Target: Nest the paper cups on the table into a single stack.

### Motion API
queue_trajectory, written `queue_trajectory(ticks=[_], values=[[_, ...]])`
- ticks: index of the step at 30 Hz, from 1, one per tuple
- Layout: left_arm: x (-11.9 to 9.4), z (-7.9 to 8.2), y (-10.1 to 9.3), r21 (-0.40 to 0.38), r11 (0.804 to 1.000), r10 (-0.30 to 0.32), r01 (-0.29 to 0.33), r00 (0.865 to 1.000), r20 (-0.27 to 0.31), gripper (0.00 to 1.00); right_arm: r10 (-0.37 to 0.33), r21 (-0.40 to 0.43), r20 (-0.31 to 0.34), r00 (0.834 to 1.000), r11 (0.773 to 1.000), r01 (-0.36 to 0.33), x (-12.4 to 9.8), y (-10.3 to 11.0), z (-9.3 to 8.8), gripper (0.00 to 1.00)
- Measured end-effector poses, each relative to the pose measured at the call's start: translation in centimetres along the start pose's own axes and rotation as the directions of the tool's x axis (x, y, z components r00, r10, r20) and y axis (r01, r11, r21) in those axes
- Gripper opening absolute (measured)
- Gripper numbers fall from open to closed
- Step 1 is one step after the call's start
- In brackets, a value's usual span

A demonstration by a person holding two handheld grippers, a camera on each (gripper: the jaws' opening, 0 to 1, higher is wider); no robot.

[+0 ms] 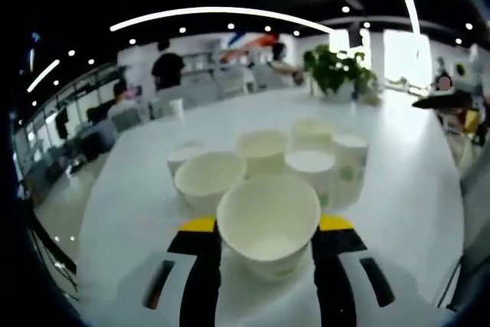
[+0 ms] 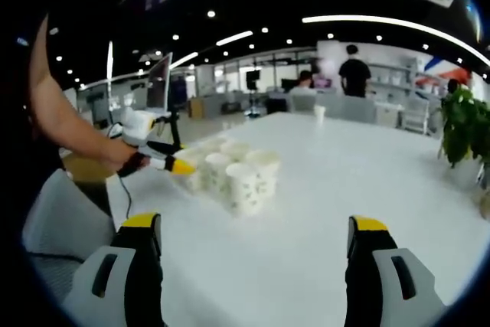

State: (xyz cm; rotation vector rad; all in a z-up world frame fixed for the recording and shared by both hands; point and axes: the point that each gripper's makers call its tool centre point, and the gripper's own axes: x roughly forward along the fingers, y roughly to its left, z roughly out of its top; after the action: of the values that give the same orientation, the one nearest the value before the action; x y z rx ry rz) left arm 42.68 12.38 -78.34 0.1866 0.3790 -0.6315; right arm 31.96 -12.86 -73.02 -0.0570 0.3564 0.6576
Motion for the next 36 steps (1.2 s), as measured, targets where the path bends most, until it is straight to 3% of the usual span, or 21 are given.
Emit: queue_trajectory(ticks=[5, 21, 26, 36], values=[[-0.2, 0.0, -0.1, -0.010, 1.000, -0.008, 0.008, 1.000, 0.003, 0.44, 0.000, 0.001, 0.002, 1.000, 1.000, 0.000, 0.1, 0.0, 0.1, 1.00], [-2.0, 2.5, 0.5, -0.057, 0.998, -0.033, 0.037, 0.997, 0.063, 0.41, 0.011, -0.014, 0.006, 1.000, 1.000, -0.011, 0.4, 0.3, 0.6, 1.00], [-2.2, 3.5, 0.7, -0.043, 0.998, -0.043, 0.046, 0.996, 0.072, 0.40, 0.016, -0.020, 0.006, 1.000, 1.000, -0.016, 0.5, 0.4, 0.8, 1.00], [-2.6, 3.8, 0.4, -0.034, 0.997, -0.063, 0.066, 0.995, 0.073, 0.39, 0.019, -0.030, 0.008, 1.000, 0.999, -0.019, 0.5, 0.4, 0.8, 1.00]])
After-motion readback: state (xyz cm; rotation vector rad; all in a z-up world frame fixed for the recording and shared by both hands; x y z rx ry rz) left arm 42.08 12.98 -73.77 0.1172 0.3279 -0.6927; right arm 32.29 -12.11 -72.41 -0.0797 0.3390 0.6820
